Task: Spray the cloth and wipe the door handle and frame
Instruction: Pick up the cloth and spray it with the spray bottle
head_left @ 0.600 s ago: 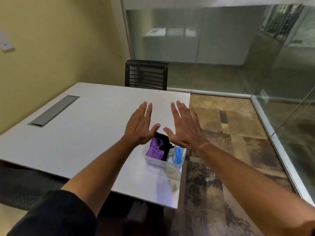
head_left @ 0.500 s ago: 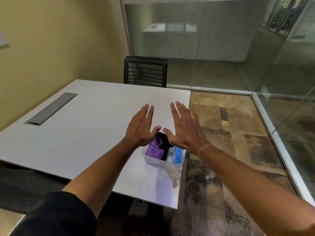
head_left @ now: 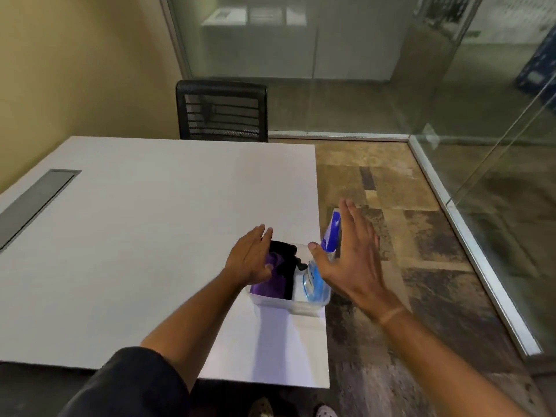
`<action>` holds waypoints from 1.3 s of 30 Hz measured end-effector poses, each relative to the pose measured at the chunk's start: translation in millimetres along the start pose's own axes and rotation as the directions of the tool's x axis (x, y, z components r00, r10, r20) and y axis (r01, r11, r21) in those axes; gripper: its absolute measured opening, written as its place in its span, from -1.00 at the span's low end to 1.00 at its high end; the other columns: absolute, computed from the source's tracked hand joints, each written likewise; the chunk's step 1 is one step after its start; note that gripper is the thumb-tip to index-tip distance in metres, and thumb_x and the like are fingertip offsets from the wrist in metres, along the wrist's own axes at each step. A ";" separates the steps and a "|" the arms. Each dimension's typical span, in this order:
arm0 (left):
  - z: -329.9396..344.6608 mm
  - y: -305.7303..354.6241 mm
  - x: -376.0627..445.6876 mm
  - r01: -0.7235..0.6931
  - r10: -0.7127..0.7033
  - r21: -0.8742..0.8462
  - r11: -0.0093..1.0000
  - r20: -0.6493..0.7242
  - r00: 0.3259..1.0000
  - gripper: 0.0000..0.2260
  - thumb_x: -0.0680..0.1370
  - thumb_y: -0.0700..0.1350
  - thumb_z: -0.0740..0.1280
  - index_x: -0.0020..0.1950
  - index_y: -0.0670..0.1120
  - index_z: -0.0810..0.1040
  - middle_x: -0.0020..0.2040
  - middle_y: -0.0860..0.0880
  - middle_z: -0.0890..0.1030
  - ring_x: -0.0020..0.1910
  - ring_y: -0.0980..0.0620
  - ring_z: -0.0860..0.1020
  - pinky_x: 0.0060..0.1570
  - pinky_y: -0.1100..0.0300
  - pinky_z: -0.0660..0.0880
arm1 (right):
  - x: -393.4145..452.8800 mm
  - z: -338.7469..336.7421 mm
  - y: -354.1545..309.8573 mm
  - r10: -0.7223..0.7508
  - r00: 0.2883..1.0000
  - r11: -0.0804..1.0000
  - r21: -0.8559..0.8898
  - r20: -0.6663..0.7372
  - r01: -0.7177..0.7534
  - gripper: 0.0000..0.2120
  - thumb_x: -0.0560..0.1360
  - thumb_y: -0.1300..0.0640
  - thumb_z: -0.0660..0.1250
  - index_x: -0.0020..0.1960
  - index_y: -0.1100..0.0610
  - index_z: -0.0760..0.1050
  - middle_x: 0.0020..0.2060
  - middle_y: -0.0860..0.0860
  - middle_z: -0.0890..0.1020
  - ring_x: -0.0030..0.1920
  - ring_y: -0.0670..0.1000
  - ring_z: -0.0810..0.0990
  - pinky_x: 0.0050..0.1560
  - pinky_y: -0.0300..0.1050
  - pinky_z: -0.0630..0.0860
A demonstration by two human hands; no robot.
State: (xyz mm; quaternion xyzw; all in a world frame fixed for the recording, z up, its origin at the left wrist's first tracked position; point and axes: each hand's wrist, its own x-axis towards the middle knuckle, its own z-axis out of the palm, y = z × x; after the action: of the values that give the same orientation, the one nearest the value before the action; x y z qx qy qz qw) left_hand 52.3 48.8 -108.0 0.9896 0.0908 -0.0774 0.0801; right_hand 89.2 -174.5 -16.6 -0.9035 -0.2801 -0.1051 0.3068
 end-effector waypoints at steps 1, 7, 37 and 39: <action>4.1 -3.5 6.3 -0.015 0.015 -0.005 1.000 0.011 1.000 -0.20 0.53 0.04 0.33 0.63 -0.12 -0.04 0.64 -0.16 0.03 0.62 -0.09 0.03 0.55 0.09 0.04 | 0.0 0.8 -1.1 0.015 1.000 1.000 0.002 -0.004 -0.015 -0.13 0.43 -0.13 0.39 0.56 0.18 0.08 0.53 0.12 0.23 0.51 0.14 0.20 0.48 0.11 0.13; 25.2 -14.1 38.9 -0.100 0.101 -0.022 0.995 0.072 0.992 -0.24 0.54 0.06 0.37 0.62 -0.11 0.05 0.63 -0.14 0.10 0.60 -0.12 0.12 0.54 0.04 0.13 | -2.8 11.8 -5.6 0.080 0.997 0.997 -0.020 -0.020 -0.081 -0.15 0.44 -0.13 0.34 0.56 0.19 0.07 0.54 0.10 0.20 0.52 0.12 0.20 0.49 0.11 0.17; -58.7 -37.0 13.7 0.008 -0.052 -0.768 0.640 -0.032 0.998 -0.78 0.25 -0.06 0.40 -0.25 -0.09 0.41 -0.45 0.05 0.50 -0.44 0.09 0.37 -0.41 0.28 0.29 | 20.4 10.1 -49.5 0.015 1.000 0.985 0.171 -0.009 -0.014 -0.29 0.41 0.23 0.34 0.53 0.17 0.22 0.44 0.07 0.38 0.44 0.01 0.32 0.43 -0.31 0.18; -73.2 -41.2 9.4 0.013 -0.080 -0.838 0.545 -0.036 0.996 -0.79 0.29 -0.13 0.45 -0.25 -0.10 0.42 -0.45 0.03 0.56 -0.46 0.14 0.40 -0.42 0.32 0.29 | 27.9 18.5 -52.9 0.006 1.000 0.979 0.203 0.023 -0.010 -0.29 0.43 0.24 0.33 0.54 0.12 0.20 0.43 0.04 0.39 0.42 -0.03 0.32 0.37 -0.44 0.13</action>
State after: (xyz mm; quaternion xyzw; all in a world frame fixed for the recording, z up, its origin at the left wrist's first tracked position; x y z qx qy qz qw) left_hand 63.7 103.0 -44.2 0.8313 0.1458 0.0079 0.5362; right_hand 82.3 -116.2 5.1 -0.8698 -0.2891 -0.0647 0.3945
